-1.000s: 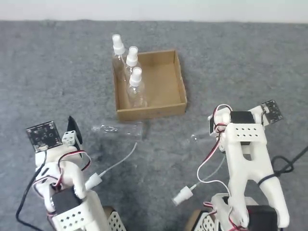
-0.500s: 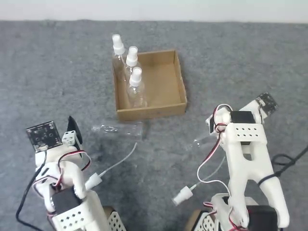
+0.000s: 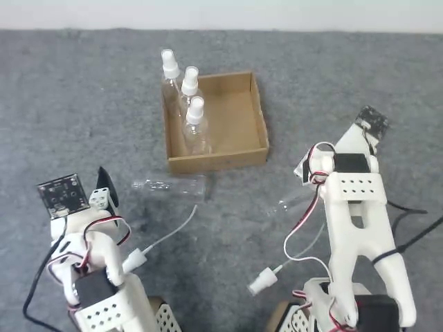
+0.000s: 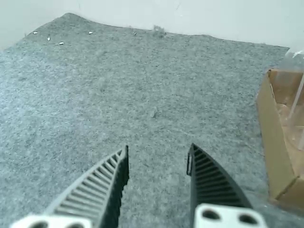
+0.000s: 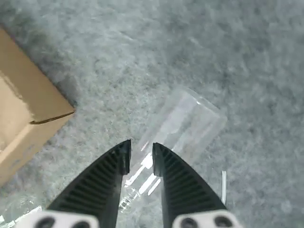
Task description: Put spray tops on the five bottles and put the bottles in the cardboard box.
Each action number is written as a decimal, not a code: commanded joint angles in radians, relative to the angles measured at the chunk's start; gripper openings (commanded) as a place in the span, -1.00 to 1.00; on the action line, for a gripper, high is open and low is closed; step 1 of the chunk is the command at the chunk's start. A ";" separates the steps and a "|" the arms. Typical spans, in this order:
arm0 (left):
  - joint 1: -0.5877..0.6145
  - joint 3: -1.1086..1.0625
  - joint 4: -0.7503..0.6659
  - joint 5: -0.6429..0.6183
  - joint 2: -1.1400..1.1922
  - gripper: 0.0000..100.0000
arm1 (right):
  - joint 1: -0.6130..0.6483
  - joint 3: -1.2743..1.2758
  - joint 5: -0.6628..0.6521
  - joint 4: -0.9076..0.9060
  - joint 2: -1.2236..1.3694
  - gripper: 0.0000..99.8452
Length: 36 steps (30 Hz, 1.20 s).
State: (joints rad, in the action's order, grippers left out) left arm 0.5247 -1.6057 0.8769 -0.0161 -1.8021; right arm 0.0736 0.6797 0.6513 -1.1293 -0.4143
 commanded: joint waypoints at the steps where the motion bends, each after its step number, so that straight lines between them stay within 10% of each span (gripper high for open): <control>1: -0.002 0.002 -0.034 -0.005 0.002 -0.62 | 0.005 -0.101 -0.052 0.004 -0.064 -0.95; 10: -0.002 0.002 -0.034 -0.005 0.002 -0.62 | 0.007 -0.150 -0.112 -0.025 -0.064 -0.98; 18: -0.002 0.002 -0.034 -0.005 0.002 -0.62 | 0.007 -0.229 -0.617 -0.097 -0.064 -0.97; 36: -0.002 0.002 -0.034 -0.003 0.002 -0.62 | 0.107 -0.215 -1.231 -0.168 -0.064 -0.97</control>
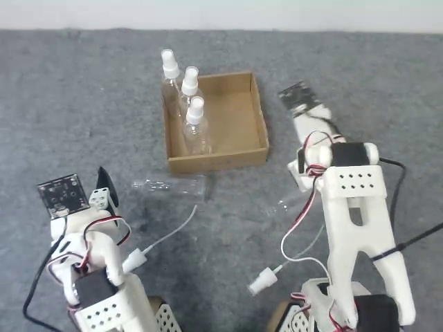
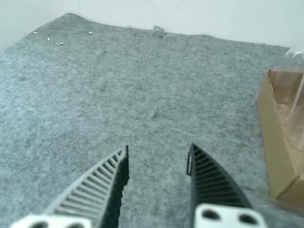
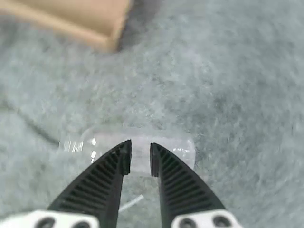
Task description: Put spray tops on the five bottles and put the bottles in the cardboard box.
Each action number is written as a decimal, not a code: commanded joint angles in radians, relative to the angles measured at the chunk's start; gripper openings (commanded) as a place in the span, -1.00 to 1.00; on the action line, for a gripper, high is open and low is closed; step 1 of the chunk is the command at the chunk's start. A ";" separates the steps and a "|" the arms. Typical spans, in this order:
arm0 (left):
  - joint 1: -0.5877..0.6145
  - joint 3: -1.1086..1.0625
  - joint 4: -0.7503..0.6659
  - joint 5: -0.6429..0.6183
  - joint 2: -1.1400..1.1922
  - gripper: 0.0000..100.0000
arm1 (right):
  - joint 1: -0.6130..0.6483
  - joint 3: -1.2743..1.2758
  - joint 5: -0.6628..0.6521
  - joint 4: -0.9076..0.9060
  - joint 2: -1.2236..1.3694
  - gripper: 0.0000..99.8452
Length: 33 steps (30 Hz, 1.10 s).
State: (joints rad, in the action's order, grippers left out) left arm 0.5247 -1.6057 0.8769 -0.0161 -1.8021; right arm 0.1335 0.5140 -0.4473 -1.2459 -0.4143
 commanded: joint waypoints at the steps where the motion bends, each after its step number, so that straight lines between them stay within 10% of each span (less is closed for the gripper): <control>1: -0.002 0.002 -0.034 -0.003 0.002 -0.62 | 0.061 -0.049 -0.155 -0.061 -0.062 -0.97; 14: -0.002 0.002 -0.034 -0.003 0.002 -0.62 | 0.154 0.031 -0.477 -0.093 -0.051 -0.51; 33: -0.003 0.001 -0.034 -0.003 0.002 -0.62 | 0.156 0.298 -0.787 0.087 -0.051 -0.51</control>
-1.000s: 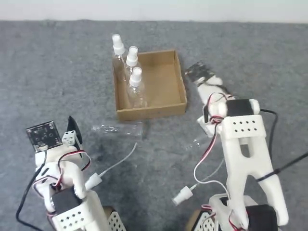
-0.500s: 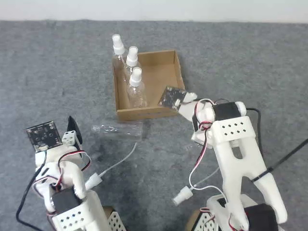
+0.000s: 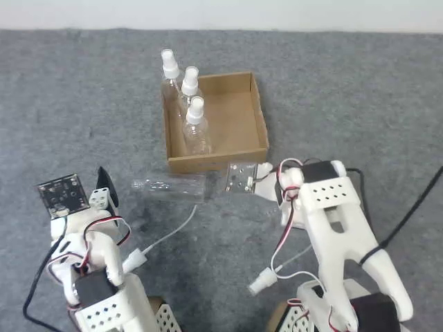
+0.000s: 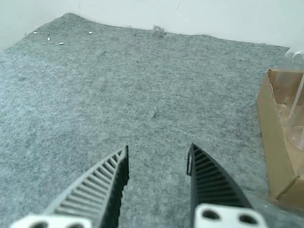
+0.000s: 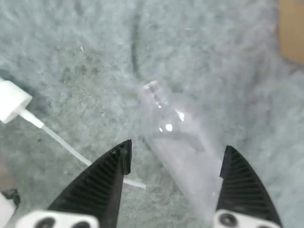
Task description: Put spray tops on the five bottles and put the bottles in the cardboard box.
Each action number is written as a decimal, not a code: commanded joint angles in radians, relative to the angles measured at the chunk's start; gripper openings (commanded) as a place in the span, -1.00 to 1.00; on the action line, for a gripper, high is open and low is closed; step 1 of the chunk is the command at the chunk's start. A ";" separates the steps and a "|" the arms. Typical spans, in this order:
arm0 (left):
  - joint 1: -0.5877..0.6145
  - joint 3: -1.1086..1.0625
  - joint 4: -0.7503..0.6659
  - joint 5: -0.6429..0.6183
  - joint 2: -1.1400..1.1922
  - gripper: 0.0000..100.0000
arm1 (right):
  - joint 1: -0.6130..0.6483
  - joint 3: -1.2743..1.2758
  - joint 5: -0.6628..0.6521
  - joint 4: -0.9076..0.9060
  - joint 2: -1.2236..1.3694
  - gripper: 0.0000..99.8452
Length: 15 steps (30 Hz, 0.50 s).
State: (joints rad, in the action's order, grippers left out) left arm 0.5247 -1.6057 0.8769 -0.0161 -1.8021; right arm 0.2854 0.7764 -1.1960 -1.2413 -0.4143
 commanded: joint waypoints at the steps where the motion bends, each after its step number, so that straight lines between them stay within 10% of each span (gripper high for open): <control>1: -0.003 0.001 -0.034 -0.003 0.002 -0.62 | 0.002 0.048 -0.038 0.102 -0.051 -0.51; 15: -0.005 -0.005 -0.037 -0.003 0.002 -0.62 | -0.002 0.221 -0.037 0.326 -0.050 -0.51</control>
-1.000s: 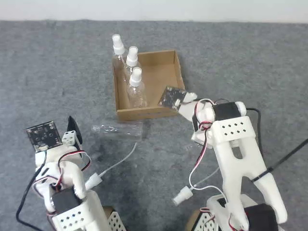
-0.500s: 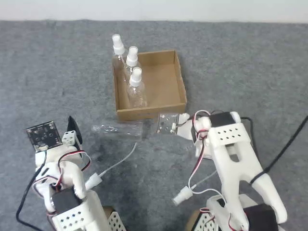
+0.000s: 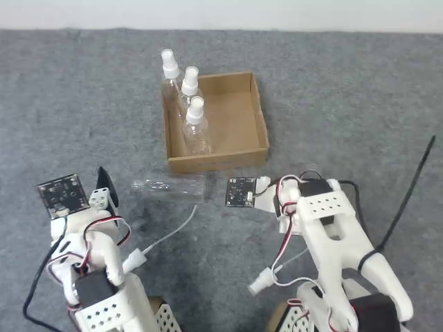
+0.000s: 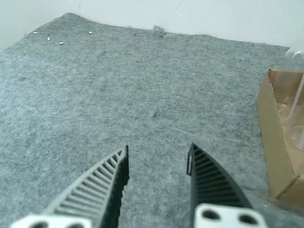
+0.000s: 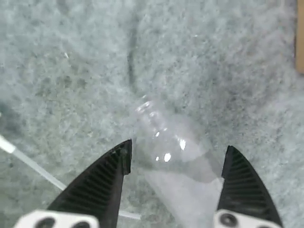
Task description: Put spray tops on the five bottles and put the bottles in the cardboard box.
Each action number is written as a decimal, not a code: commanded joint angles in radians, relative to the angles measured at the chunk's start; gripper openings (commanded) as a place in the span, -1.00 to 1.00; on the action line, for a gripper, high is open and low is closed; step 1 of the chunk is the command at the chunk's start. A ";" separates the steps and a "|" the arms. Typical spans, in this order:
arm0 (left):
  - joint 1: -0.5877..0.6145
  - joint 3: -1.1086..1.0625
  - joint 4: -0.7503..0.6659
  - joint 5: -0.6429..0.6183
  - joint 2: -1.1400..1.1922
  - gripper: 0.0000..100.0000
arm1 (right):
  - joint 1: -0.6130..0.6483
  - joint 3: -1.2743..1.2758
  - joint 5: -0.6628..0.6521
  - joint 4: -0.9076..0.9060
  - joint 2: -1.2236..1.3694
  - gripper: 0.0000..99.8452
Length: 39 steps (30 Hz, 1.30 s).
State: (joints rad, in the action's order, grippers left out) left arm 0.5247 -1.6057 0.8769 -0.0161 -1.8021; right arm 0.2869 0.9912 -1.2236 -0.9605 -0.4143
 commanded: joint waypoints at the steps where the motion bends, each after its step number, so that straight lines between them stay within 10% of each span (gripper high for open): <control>1: -0.005 -0.007 -0.046 -0.003 0.002 -0.62 | -0.004 0.006 -0.009 0.044 -0.050 -0.54; 10: -0.003 -0.022 -0.072 -0.003 0.002 -0.62 | -0.004 0.005 0.014 0.067 -0.059 -0.92; 20: -0.003 -0.022 -0.072 -0.003 0.002 -0.62 | -0.077 -0.066 0.393 0.156 -0.051 -0.93; 28: -0.003 -0.022 -0.072 -0.003 0.002 -0.62 | -0.079 -0.061 0.545 0.147 -0.050 -0.91; 39: -0.003 -0.025 -0.074 -0.003 0.002 -0.62 | -0.074 -0.069 0.417 0.076 -0.050 -0.52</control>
State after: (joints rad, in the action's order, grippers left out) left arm 0.5247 -1.6425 0.8339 -0.0161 -1.8021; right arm 0.2225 0.9881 -0.7219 -0.8577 -0.4266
